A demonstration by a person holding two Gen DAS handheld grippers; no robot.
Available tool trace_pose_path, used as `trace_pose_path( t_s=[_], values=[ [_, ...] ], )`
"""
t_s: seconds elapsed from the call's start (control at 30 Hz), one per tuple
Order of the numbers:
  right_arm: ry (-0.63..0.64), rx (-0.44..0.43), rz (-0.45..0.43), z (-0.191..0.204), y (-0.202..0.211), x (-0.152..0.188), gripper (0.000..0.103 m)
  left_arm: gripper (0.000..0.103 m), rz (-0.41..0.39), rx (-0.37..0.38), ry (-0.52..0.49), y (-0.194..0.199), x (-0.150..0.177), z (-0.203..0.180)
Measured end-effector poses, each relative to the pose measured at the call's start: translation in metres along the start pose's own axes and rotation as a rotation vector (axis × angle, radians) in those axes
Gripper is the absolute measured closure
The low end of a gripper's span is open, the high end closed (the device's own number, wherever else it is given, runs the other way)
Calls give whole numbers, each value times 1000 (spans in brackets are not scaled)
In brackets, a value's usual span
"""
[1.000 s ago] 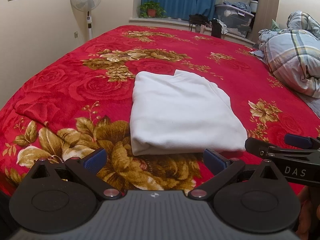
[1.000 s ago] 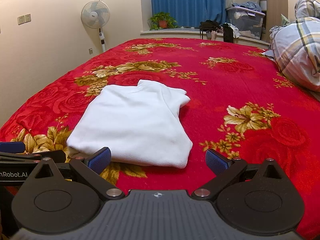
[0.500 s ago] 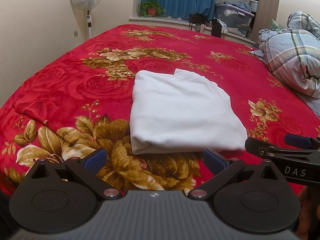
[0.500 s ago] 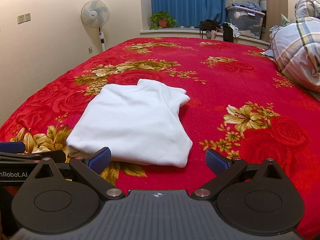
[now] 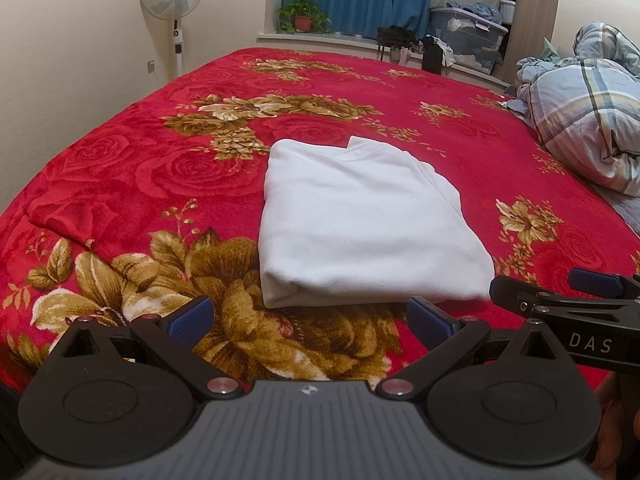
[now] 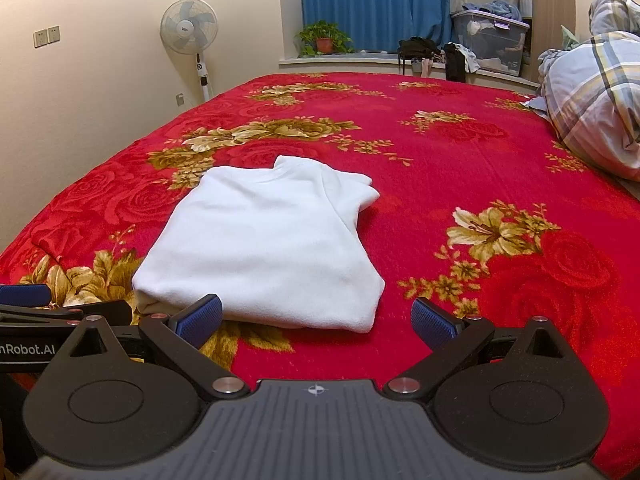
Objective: Fold small clothes
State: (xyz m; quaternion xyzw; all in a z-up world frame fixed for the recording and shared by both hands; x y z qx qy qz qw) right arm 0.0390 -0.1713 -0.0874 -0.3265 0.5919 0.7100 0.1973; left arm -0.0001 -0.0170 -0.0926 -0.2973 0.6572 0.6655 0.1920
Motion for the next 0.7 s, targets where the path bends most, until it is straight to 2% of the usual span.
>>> trace_pose_path(
  t_s=[0.7],
  values=[
    [-6,-3,12,-1,-2,4,3,1,2,-3,-1,0,2,0]
  ],
)
Point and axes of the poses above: each gripper's, at about its wrist camera, not at the fingertips, and y roughly against the way its jaws point, z to its left, x to its underside, the point moved 8 cm from there along -y, roughly the way its jaws point, and after that the axes turned 7 degrees about z, right-handed, at the moved point
